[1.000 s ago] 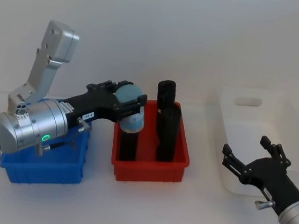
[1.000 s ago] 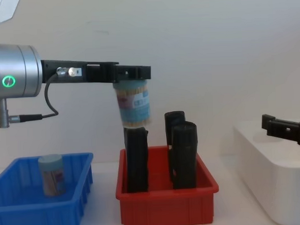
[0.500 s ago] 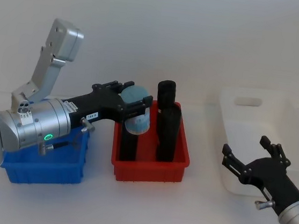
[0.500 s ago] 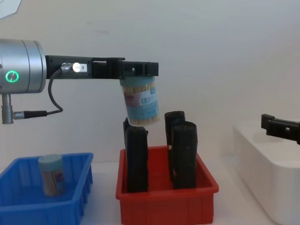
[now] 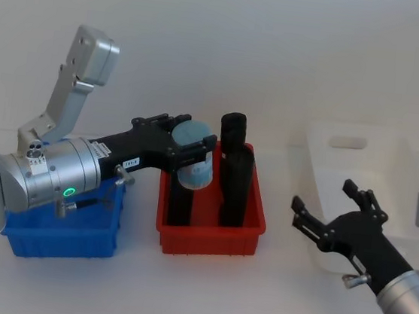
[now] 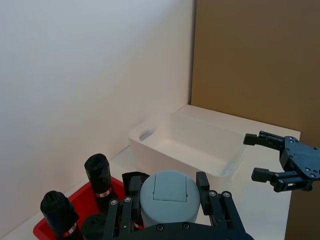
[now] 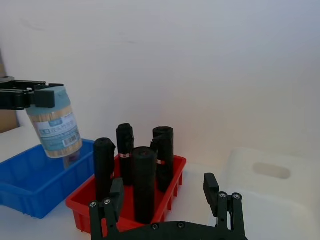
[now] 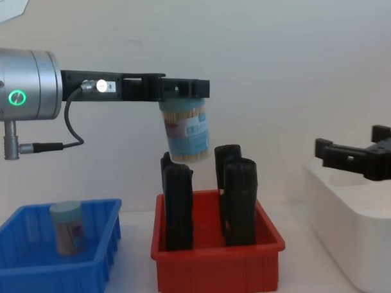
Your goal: Pick the cotton swabs from the blue box and place them into the white box.
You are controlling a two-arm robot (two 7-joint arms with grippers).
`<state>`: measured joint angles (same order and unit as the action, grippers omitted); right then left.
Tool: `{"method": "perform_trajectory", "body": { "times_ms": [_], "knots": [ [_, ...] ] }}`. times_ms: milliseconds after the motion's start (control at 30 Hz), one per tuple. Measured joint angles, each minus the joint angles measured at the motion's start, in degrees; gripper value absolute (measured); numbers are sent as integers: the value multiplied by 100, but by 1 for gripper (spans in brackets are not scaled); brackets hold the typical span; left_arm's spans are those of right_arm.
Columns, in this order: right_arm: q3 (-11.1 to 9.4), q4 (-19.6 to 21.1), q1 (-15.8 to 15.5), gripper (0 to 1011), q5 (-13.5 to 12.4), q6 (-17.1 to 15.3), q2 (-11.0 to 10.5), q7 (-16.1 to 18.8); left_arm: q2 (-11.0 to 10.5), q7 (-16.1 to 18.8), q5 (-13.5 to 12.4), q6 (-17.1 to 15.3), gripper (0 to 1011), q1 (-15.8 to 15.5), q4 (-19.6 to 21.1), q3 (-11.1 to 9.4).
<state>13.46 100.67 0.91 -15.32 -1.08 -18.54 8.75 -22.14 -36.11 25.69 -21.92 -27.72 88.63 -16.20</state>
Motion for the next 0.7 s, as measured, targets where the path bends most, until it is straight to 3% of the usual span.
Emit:
{"method": "perform_trajectory", "body": {
  "times_ms": [333,700],
  "knots": [
    [166,-134,254,1002,268,-60,223,411,2,-14,-1,-8,671,-5,2,-3],
    [457,-397,641,1002,702,-230,647,727,2,-20,-1,-9,670,-8,2,-3]
  ]
}}
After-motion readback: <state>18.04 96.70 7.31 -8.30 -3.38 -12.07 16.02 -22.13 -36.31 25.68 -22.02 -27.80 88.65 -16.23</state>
